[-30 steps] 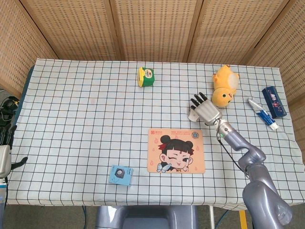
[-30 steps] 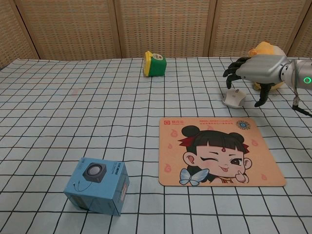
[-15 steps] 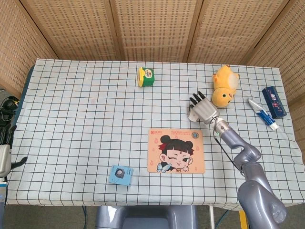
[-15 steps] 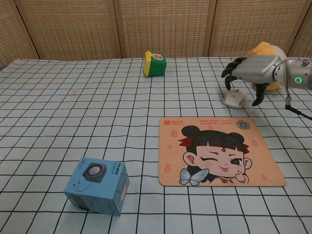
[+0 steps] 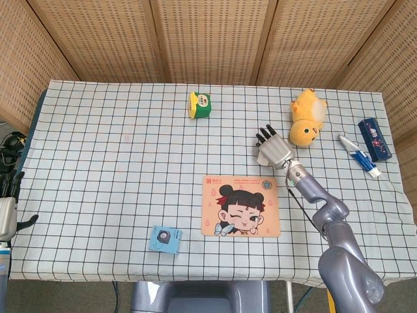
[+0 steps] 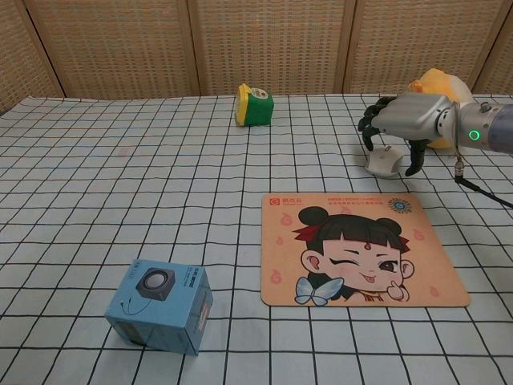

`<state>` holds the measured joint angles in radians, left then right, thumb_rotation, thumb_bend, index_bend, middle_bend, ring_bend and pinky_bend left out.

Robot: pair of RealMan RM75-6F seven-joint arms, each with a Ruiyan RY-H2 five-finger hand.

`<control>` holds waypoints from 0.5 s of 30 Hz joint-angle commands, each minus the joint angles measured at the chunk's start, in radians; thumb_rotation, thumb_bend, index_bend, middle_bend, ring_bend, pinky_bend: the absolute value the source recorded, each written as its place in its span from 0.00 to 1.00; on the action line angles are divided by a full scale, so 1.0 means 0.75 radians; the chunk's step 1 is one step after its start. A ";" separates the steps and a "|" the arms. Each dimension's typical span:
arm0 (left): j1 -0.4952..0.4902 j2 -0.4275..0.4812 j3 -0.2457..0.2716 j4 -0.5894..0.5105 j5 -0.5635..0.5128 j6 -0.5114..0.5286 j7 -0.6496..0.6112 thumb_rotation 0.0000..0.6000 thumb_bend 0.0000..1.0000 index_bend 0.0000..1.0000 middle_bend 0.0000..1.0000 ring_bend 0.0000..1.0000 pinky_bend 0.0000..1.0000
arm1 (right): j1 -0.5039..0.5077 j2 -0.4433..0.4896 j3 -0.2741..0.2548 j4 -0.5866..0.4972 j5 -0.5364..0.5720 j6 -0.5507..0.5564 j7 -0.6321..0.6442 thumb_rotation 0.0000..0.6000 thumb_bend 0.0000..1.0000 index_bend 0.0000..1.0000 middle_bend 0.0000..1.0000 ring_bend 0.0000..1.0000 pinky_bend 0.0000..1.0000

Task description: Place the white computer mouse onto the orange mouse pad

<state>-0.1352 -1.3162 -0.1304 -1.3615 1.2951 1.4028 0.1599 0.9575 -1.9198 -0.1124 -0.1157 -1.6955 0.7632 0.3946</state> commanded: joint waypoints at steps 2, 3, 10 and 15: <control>-0.001 -0.001 -0.001 0.003 -0.003 -0.003 -0.002 1.00 0.00 0.00 0.00 0.00 0.00 | 0.004 -0.004 0.001 0.004 0.004 -0.003 -0.011 1.00 0.21 0.38 0.21 0.08 0.11; -0.001 -0.001 -0.001 0.004 -0.004 -0.003 -0.002 1.00 0.00 0.00 0.00 0.00 0.00 | 0.005 -0.004 0.002 0.004 0.005 -0.004 -0.013 1.00 0.21 0.38 0.21 0.08 0.11; -0.003 -0.003 0.000 0.004 -0.006 -0.005 0.002 1.00 0.00 0.00 0.00 0.00 0.00 | 0.012 -0.008 -0.003 0.003 0.005 0.000 -0.021 1.00 0.21 0.37 0.19 0.08 0.11; -0.005 -0.005 0.001 0.007 -0.007 -0.008 0.004 1.00 0.00 0.00 0.00 0.00 0.00 | 0.019 -0.012 -0.008 0.006 0.003 -0.015 -0.028 1.00 0.21 0.36 0.17 0.08 0.11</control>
<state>-0.1386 -1.3200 -0.1295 -1.3559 1.2896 1.3966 0.1626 0.9703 -1.9282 -0.1176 -0.1121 -1.6927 0.7562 0.3746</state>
